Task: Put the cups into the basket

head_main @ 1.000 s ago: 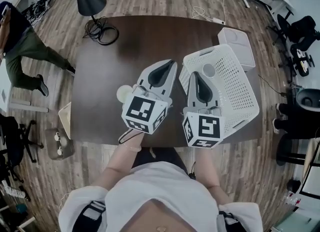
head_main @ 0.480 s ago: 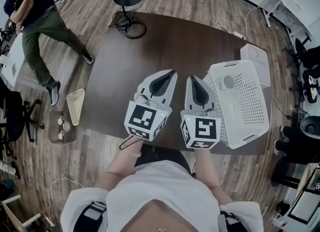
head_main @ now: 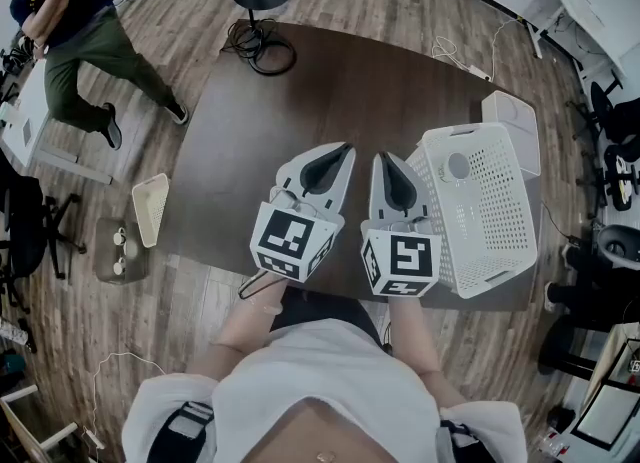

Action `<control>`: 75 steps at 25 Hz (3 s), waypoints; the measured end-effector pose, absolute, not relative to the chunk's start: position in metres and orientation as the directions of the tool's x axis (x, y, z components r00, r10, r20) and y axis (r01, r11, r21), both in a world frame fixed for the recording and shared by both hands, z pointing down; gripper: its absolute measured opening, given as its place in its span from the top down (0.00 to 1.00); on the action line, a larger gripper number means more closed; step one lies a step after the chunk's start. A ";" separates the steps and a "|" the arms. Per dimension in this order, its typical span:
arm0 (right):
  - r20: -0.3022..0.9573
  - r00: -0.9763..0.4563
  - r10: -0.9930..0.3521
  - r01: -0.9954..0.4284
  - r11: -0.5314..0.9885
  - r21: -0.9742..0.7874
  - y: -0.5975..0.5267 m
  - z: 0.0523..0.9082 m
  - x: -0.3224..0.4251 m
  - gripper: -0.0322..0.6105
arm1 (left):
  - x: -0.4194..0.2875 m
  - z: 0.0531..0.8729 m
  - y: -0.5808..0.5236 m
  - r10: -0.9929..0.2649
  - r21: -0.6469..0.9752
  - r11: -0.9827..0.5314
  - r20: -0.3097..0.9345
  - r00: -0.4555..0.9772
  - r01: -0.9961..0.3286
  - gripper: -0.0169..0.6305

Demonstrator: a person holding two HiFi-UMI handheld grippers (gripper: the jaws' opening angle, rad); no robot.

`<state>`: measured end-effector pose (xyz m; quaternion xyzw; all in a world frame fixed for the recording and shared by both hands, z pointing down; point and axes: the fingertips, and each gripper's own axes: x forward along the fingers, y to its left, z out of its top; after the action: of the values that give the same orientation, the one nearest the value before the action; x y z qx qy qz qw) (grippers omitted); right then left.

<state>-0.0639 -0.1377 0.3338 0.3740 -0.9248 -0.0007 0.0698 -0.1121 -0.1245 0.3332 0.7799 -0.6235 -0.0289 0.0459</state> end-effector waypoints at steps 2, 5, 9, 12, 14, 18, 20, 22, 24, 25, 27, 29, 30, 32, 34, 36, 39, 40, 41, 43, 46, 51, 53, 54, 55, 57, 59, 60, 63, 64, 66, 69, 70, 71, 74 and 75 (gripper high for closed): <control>0.132 -0.709 -0.693 -0.692 0.720 0.056 -0.138 0.335 -0.063 0.93 | -0.113 0.334 -0.125 -0.976 0.116 -0.213 0.011 0.216 -0.970 0.96; 0.137 -0.706 -0.695 -0.695 0.717 0.055 -0.138 0.338 -0.062 0.93 | -0.114 0.334 -0.126 -0.977 0.136 -0.209 0.004 0.211 -0.969 0.96; 0.139 -0.698 -0.703 -0.701 0.710 0.072 -0.139 0.340 -0.059 0.93 | -0.114 0.335 -0.128 -0.978 0.143 -0.205 0.007 0.208 -0.968 0.96; 0.142 -0.703 -0.697 -0.689 0.717 0.105 -0.137 0.341 -0.062 0.93 | -0.114 0.335 -0.129 -0.978 0.145 -0.206 0.006 0.209 -0.968 0.96; 0.153 -0.721 -0.675 -0.668 0.737 0.104 -0.136 0.343 -0.065 0.93 | -0.115 0.336 -0.129 -0.979 0.143 -0.200 0.008 0.203 -0.969 0.96; 0.190 -0.751 -0.632 -0.623 0.774 0.110 -0.135 0.351 -0.071 0.93 | -0.127 0.341 -0.125 -0.985 0.137 -0.167 0.021 0.172 -0.976 0.96; 0.199 -0.760 -0.618 -0.607 0.785 0.119 -0.134 0.354 -0.073 0.93 | -0.138 0.345 -0.122 -0.989 0.134 -0.139 0.029 0.144 -0.981 0.96; 0.211 -0.773 -0.598 -0.586 0.801 0.123 -0.133 0.358 -0.078 0.92 | -0.151 0.350 -0.118 -0.993 0.135 -0.104 0.038 0.110 -0.985 0.96; 0.248 -0.798 -0.549 -0.542 0.834 0.102 -0.128 0.366 -0.088 0.78 | -0.165 0.356 -0.112 -0.996 0.140 -0.064 0.052 0.072 -0.988 0.96; 0.274 -0.813 -0.514 -0.512 0.855 0.084 -0.124 0.372 -0.095 0.69 | -0.173 0.359 -0.108 -0.997 0.144 -0.041 0.061 0.050 -0.989 0.96; 0.328 -0.834 -0.444 -0.453 0.890 0.052 -0.115 0.385 -0.106 0.53 | -0.187 0.365 -0.101 -0.997 0.155 0.007 0.075 0.005 -0.988 0.96; 0.370 -0.850 -0.375 -0.393 0.919 0.030 -0.106 0.397 -0.118 0.45 | -0.200 0.371 -0.094 -0.996 0.164 0.050 0.085 -0.036 -0.985 0.96; 0.386 -0.857 -0.340 -0.362 0.932 0.018 -0.102 0.403 -0.124 0.42 | -0.207 0.374 -0.091 -0.994 0.168 0.070 0.091 -0.056 -0.983 0.96; 0.419 -0.865 -0.278 -0.303 0.953 0.006 -0.092 0.415 -0.136 0.37 | -0.221 0.382 -0.083 -0.990 0.175 0.111 0.105 -0.093 -0.978 0.96; 0.457 -0.858 -0.234 -0.255 0.967 0.016 -0.083 0.428 -0.146 0.35 | -0.233 0.389 -0.074 -0.984 0.185 0.148 0.121 -0.127 -0.971 0.96; 0.489 -0.847 -0.208 -0.228 0.973 0.019 -0.078 0.440 -0.155 0.33 | -0.244 0.397 -0.067 -0.979 0.194 0.178 0.136 -0.153 -0.965 0.96; 0.514 -0.835 -0.194 -0.234 0.972 -0.013 -0.074 0.456 -0.169 0.28 | -0.255 0.410 -0.058 -0.970 0.204 0.212 0.162 -0.181 -0.956 0.96; 0.522 -0.830 -0.197 -0.242 0.970 -0.019 -0.075 0.463 -0.172 0.26 | -0.259 0.415 -0.055 -0.967 0.208 0.222 0.171 -0.188 -0.952 0.96; 0.530 -0.824 -0.202 -0.252 0.967 -0.023 -0.075 0.470 -0.176 0.25 | -0.263 0.420 -0.052 -0.964 0.213 0.231 0.180 -0.195 -0.949 0.96; 0.546 -0.811 -0.211 -0.274 0.961 -0.036 -0.076 0.483 -0.183 0.25 | -0.268 0.428 -0.048 -0.960 0.219 0.243 0.196 -0.201 -0.945 0.96; 0.593 -0.777 -0.211 -0.294 0.955 -0.047 -0.076 0.503 -0.191 0.25 | -0.276 0.436 -0.043 -0.955 0.226 0.252 0.215 -0.204 -0.941 0.96; 0.689 -0.699 -0.194 -0.304 0.952 -0.040 -0.075 0.538 -0.196 0.25 | -0.287 0.448 -0.043 -0.952 0.237 0.249 0.238 -0.192 -0.939 0.96; 0.705 -0.682 -0.194 -0.317 0.947 -0.046 -0.076 0.548 -0.196 0.25 | -0.289 0.453 -0.045 -0.952 0.240 0.241 0.245 -0.182 -0.940 0.96; 0.712 -0.675 -0.194 -0.323 0.945 -0.049 -0.077 0.551 -0.197 0.25 | -0.291 0.456 -0.047 -0.952 0.244 0.238 0.249 -0.177 -0.940 0.96; 0.720 -0.668 -0.191 -0.326 0.944 -0.052 -0.077 0.554 -0.198 0.25 | -0.292 0.458 -0.048 -0.952 0.249 0.235 0.252 -0.171 -0.940 0.96; 0.734 -0.653 -0.186 -0.335 0.940 -0.059 -0.076 0.559 -0.201 0.25 | -0.294 0.464 -0.051 -0.953 0.260 0.226 0.260 -0.157 -0.939 0.96; 0.744 -0.641 -0.189 -0.346 0.936 -0.061 -0.078 0.565 -0.202 0.25 | -0.296 0.469 -0.055 -0.953 0.267 0.215 0.267 -0.142 -0.939 0.96; 0.748 -0.636 -0.189 -0.351 0.934 -0.063 -0.079 0.566 -0.203 0.25 | -0.296 0.472 -0.058 -0.953 0.270 0.210 0.270 -0.135 -0.940 0.96; 0.757 -0.626 -0.187 -0.361 0.930 -0.068 -0.079 0.570 -0.206 0.25 | -0.298 0.477 -0.063 -0.954 0.282 0.198 0.276 -0.119 -0.939 0.96; 0.760 -0.622 -0.187 -0.362 0.930 -0.068 -0.079 0.571 -0.207 0.25 | -0.299 0.479 -0.064 -0.954 0.287 0.196 0.278 -0.114 -0.938 0.96; 0.769 -0.611 -0.187 -0.364 0.929 -0.063 -0.079 0.575 -0.209 0.25 | -0.302 0.483 -0.066 -0.953 0.294 0.192 0.282 -0.107 -0.936 0.96; 0.791 -0.579 -0.198 -0.367 0.930 -0.036 -0.082 0.580 -0.210 0.25 | -0.306 0.488 -0.070 -0.953 0.306 0.188 0.287 -0.098 -0.933 0.96; 0.800 -0.565 -0.202 -0.366 0.930 -0.024 -0.084 0.581 -0.210 0.25 | -0.307 0.489 -0.072 -0.953 0.311 0.187 0.287 -0.095 -0.932 0.96; 0.807 -0.554 -0.204 -0.364 0.931 -0.015 -0.084 0.581 -0.210 0.25 | -0.307 0.490 -0.073 -0.953 0.316 0.185 0.287 -0.092 -0.930 0.96; 0.829 -0.525 -0.191 -0.357 0.934 -0.011 -0.082 0.584 -0.209 0.25 | -0.308 0.493 -0.075 -0.955 0.330 0.178 0.286 -0.081 -0.927 0.96; 0.837 -0.516 -0.185 -0.355 0.935 -0.012 -0.082 0.586 -0.208 0.25 | -0.307 0.494 -0.075 -0.955 0.334 0.176 0.286 -0.078 -0.926 0.96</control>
<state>-0.2080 -0.0820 0.5857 0.1560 -0.8657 0.0910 0.4668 -0.3068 -0.0755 0.4938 0.6412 -0.7335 -0.0324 0.2232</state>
